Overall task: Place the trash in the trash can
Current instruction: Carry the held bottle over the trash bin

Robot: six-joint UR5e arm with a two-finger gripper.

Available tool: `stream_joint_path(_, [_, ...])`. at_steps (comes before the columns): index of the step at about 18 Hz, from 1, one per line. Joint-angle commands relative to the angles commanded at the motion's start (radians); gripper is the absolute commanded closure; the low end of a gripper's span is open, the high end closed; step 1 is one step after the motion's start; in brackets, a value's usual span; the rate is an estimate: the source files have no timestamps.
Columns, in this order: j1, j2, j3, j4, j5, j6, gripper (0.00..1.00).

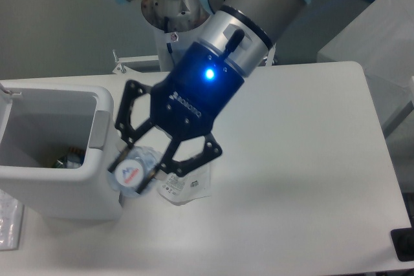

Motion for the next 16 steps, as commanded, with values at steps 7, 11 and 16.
stream_joint_path(7, [-0.021, 0.032, -0.055, 0.008, -0.095, -0.097, 0.97])
stream_joint_path(11, [-0.057, 0.086, -0.187, 0.040, -0.091, -0.068, 0.96])
stream_joint_path(16, [-0.094, 0.126, -0.336, 0.064, -0.082, 0.101, 0.89])
